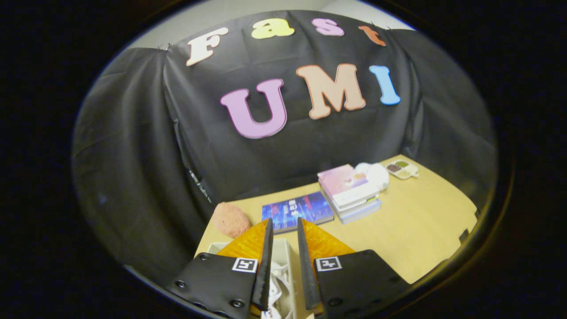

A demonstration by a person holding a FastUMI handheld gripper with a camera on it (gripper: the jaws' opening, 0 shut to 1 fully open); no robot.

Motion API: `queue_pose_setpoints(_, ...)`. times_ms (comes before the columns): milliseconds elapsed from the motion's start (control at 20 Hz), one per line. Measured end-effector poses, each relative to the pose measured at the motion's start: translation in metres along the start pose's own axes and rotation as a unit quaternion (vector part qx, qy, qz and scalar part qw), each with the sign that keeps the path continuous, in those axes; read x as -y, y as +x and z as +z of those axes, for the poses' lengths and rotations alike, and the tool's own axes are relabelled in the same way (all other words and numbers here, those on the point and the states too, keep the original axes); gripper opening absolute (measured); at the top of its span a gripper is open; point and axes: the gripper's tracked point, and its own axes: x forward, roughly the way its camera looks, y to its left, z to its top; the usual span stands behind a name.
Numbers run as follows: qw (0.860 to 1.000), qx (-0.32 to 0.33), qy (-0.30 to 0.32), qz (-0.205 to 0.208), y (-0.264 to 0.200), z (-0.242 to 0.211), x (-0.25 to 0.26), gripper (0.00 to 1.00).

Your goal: Open the storage box then place both shoes into the box .Put the left shoe in first, then the right shoe, with the right side of both shoes facing outward in a uniform manner.

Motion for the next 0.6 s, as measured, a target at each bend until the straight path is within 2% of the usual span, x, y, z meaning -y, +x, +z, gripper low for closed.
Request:
queue_pose_setpoints(350, 0.992, 0.123, -0.027, 0.009, -0.024, 0.097, 0.048, 0.33)
queue_pose_setpoints(600, 0.982, 0.181, -0.048, 0.005, -0.045, 0.144, 0.082, 0.33)
